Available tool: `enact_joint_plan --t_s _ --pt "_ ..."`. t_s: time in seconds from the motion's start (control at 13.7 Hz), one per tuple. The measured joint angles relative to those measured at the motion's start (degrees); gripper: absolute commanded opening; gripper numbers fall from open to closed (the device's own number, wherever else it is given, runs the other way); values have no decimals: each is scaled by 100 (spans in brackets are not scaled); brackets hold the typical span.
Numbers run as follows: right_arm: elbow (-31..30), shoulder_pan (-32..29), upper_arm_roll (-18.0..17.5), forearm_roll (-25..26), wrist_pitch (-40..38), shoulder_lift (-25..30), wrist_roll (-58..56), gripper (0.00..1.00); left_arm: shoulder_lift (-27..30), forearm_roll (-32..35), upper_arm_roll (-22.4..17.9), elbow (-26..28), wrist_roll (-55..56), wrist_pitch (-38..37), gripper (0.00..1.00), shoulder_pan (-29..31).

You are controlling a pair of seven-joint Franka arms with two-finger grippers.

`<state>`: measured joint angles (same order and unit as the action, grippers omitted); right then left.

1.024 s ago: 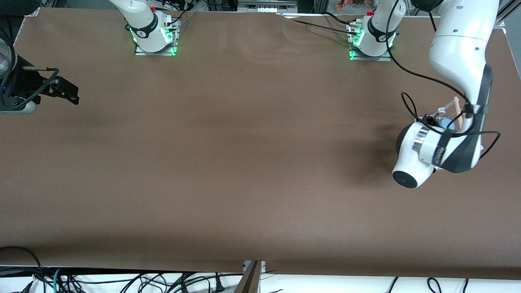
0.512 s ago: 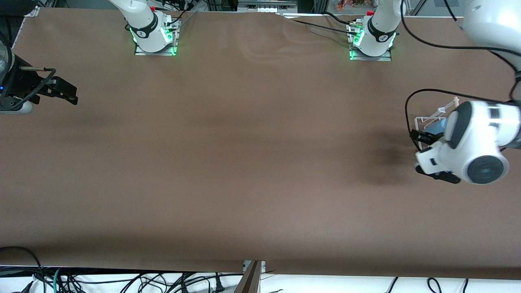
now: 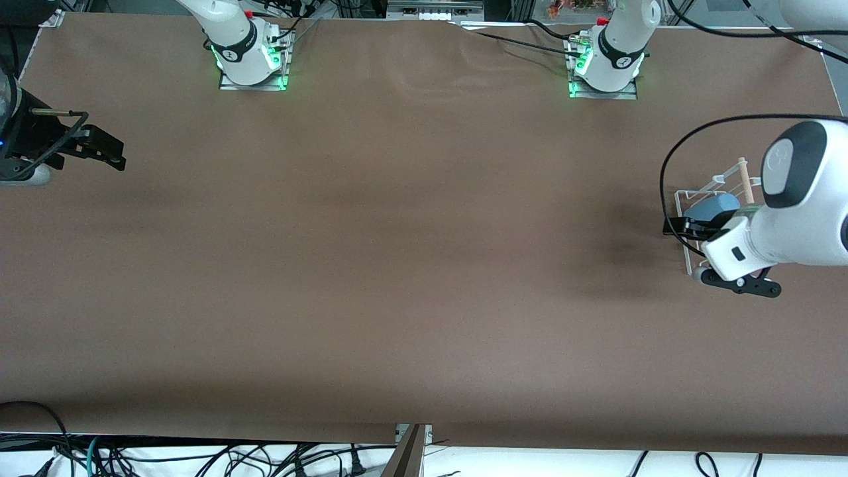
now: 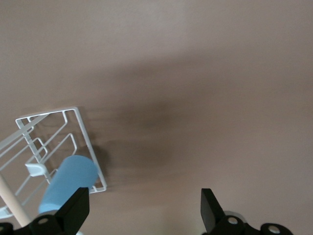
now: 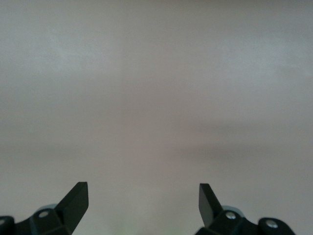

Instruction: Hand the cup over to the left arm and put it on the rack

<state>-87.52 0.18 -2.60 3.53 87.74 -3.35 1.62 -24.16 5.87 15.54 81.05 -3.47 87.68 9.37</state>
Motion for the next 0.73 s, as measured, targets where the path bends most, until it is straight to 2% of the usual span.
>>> enact_joint_plan --t_s 0.22,0.44,0.66,0.73 --pt "-1 0 0 -2 0 -1 0 100 522 -68 279 255 318 124 100 -42" --pt "-1 0 0 -4 -1 -1 0 100 1230 -256 195 714 330 464 100 -204" --pt "-1 0 0 -5 -1 -1 0 100 1696 -531 -778 897 340 696 100 -792" --pt "-1 0 0 -5 -1 -1 0 100 1780 -571 -971 925 340 816 100 -866"
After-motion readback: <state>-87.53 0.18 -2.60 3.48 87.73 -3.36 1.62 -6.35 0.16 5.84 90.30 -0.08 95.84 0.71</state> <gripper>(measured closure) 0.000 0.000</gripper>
